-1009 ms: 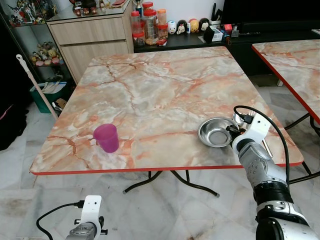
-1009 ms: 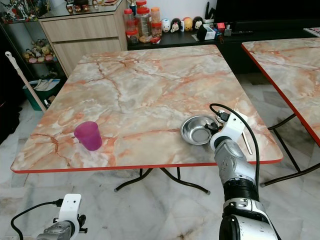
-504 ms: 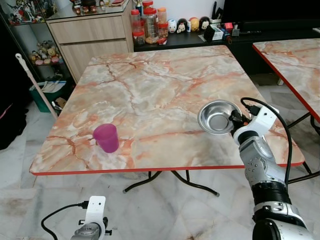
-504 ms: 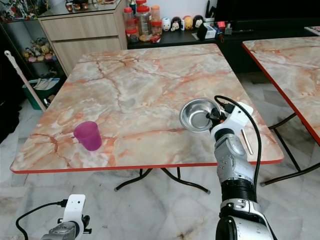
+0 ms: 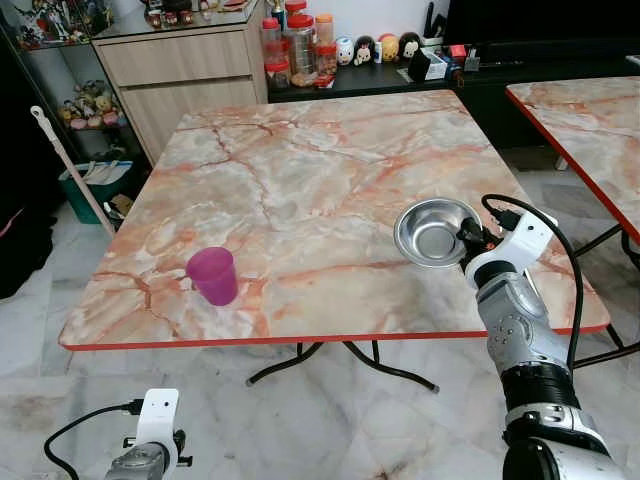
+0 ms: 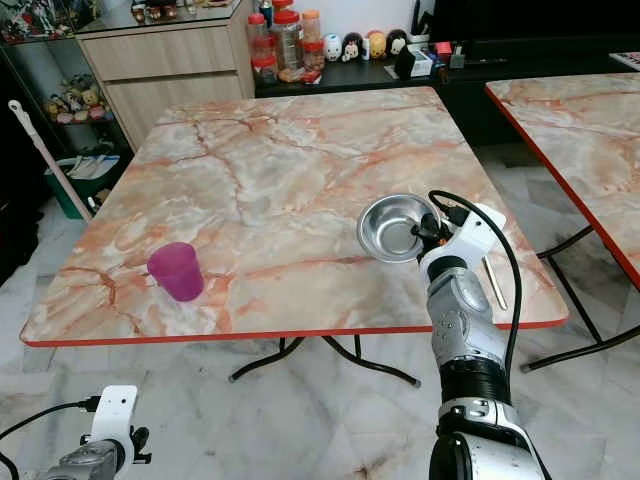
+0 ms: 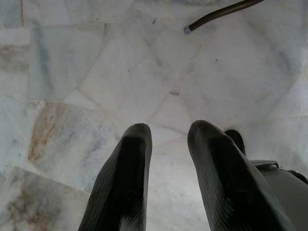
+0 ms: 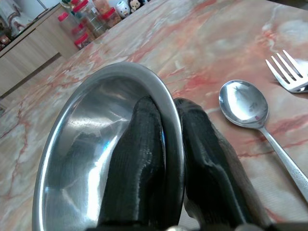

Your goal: Setting the table

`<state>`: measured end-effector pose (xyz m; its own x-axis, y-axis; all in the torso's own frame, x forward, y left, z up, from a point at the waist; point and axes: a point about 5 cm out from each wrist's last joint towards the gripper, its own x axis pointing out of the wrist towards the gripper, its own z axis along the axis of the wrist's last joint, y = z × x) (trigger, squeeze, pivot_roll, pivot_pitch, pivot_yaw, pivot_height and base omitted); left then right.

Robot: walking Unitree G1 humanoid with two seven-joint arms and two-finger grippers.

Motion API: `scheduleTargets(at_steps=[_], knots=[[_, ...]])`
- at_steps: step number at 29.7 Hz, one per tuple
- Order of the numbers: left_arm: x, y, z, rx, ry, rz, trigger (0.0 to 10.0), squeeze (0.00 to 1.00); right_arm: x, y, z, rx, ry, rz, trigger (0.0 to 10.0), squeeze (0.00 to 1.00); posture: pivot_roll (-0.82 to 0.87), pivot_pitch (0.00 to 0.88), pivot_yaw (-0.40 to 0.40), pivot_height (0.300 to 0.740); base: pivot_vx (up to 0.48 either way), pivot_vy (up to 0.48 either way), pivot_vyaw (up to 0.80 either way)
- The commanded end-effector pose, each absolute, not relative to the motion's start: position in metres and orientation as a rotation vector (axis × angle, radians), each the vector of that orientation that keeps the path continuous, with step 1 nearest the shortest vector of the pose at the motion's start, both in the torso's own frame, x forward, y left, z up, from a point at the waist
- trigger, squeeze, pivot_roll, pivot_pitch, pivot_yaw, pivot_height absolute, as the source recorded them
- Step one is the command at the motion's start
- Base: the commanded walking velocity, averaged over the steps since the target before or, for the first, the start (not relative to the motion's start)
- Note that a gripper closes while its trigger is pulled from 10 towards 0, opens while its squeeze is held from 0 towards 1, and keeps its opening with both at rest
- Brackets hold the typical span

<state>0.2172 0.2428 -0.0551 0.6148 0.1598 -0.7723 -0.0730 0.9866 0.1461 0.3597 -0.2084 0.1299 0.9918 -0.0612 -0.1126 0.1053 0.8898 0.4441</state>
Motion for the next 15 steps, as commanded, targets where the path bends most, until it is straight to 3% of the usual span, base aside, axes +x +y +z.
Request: scheduleTargets(at_steps=[1,6,15], knots=[[0.217,0.236,-0.057,0.091,0.904,0.137,10.0,0.00,0.362,-0.208,0.138,0.476,0.059,-0.077,10.0,0.00,-0.08,0.000,0.082,0.736,0.000,0.000,0.00],[0.221,0.226,-0.058,0.088,0.903,0.127,10.0,0.00,0.362,-0.209,0.138,0.477,0.060,-0.080,10.0,0.00,-0.08,0.000,0.082,0.736,0.000,0.000,0.00],[0.221,0.218,-0.060,0.087,0.905,0.122,10.0,0.00,0.362,-0.210,0.138,0.479,0.055,-0.083,10.0,0.00,-0.07,0.001,0.083,0.736,-0.270,0.000,0.00]])
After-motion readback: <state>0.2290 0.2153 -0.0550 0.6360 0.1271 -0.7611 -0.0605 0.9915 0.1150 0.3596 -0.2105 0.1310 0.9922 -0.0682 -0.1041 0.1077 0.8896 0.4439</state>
